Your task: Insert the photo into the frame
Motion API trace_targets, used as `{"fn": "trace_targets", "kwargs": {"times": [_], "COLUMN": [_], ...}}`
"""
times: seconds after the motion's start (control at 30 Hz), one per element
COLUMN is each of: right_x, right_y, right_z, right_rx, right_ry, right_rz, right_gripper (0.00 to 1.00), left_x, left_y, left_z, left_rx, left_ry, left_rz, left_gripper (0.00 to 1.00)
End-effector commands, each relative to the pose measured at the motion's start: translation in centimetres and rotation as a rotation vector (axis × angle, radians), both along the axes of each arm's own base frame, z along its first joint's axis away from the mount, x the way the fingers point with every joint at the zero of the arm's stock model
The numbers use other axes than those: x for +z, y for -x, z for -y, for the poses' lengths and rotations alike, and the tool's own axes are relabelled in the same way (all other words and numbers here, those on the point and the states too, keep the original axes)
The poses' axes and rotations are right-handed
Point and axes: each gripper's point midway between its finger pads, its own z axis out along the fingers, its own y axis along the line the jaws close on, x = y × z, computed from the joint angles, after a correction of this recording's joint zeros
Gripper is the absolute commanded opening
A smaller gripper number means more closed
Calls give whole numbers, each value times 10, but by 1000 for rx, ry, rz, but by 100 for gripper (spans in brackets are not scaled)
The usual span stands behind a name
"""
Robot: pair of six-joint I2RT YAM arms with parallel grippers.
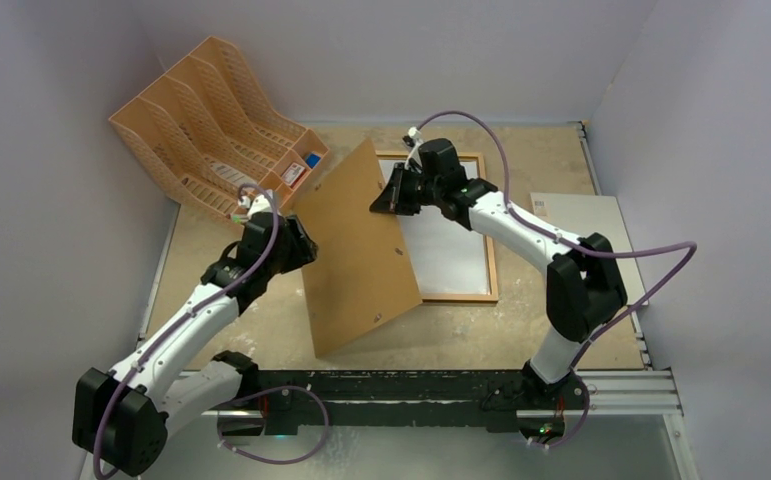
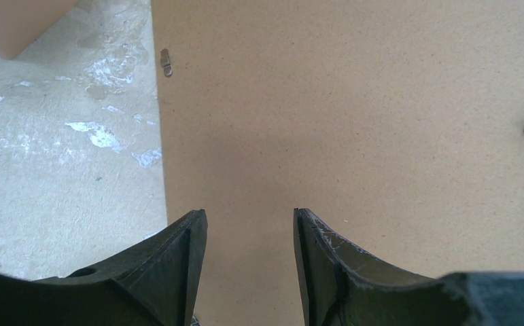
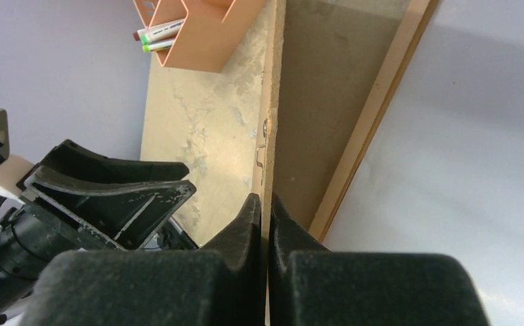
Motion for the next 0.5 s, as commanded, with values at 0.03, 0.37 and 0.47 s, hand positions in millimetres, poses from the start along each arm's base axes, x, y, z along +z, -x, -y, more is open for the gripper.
{"fn": "trace_targets", "kwargs": {"times": [0.03, 0.37, 0.47], "right_x": [42, 90, 95], "right_y": [-9, -32, -39], "right_z": [7, 65, 94], "right_rx": [9, -29, -71], "right_ry": [-82, -178, -213], "right_rz": [129, 222, 222], "right_gripper": [0, 0, 0], "left_x": [43, 77, 81], "left_y": [-10, -16, -20], "left_z": [2, 21, 27], "left_rx": [35, -51, -89], "left_ry": [77, 119, 107], "left_rz": [133, 155, 153], "left_gripper": [52, 56, 57]}}
